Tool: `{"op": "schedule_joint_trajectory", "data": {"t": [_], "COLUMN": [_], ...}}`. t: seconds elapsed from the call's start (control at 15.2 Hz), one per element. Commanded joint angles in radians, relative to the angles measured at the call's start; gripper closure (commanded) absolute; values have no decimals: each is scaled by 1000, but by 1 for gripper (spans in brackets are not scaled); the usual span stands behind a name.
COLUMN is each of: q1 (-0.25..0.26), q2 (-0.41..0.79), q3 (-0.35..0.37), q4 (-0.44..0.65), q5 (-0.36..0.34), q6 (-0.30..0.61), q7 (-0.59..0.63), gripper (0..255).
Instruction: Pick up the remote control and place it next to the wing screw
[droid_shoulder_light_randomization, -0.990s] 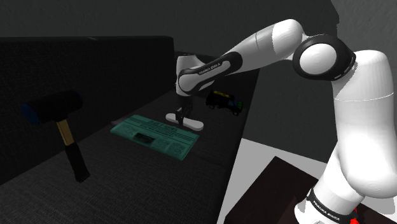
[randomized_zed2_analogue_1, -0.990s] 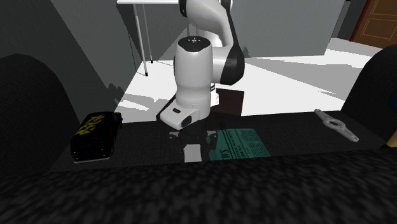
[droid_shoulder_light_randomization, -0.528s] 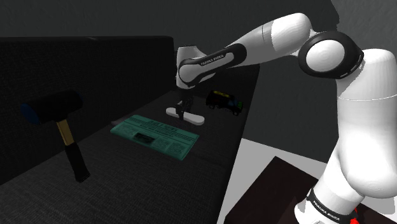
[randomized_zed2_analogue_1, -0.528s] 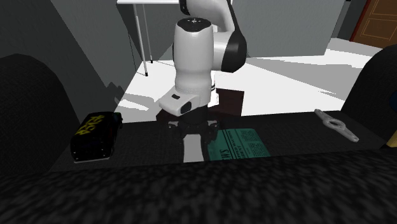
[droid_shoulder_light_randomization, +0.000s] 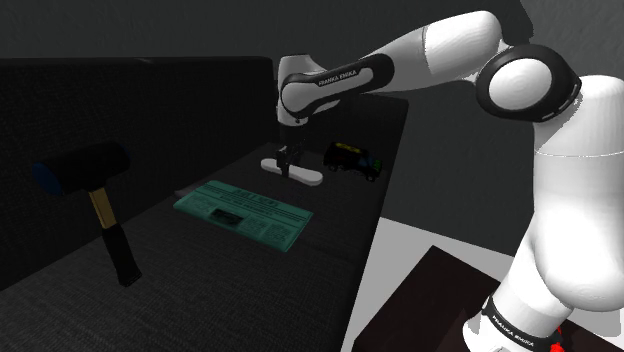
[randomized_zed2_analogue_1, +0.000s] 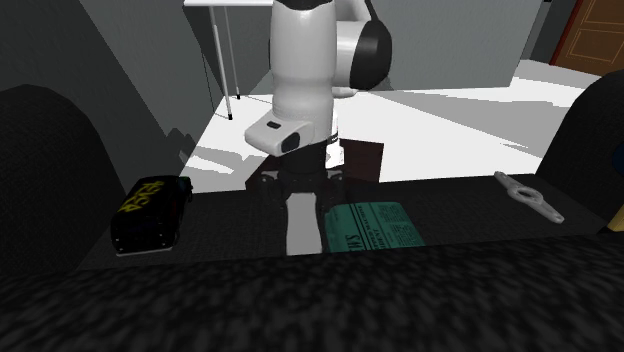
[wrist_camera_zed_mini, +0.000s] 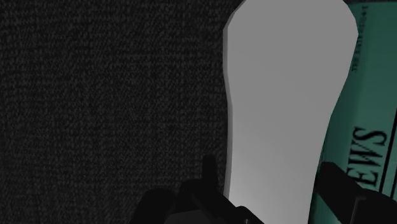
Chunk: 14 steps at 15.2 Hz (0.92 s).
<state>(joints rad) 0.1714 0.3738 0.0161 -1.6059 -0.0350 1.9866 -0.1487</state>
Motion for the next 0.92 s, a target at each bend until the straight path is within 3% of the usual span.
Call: {"op": "schedule_joint_trajectory", "data": {"t": [0.0,0.86], "q1": [0,180], "q2": [-5,-88], "q3": [0,90], "q4": [10,-104], "q5": [0,-27], "q6": [-15,7], "q7": [-1,278], "gripper": [255,255]}}
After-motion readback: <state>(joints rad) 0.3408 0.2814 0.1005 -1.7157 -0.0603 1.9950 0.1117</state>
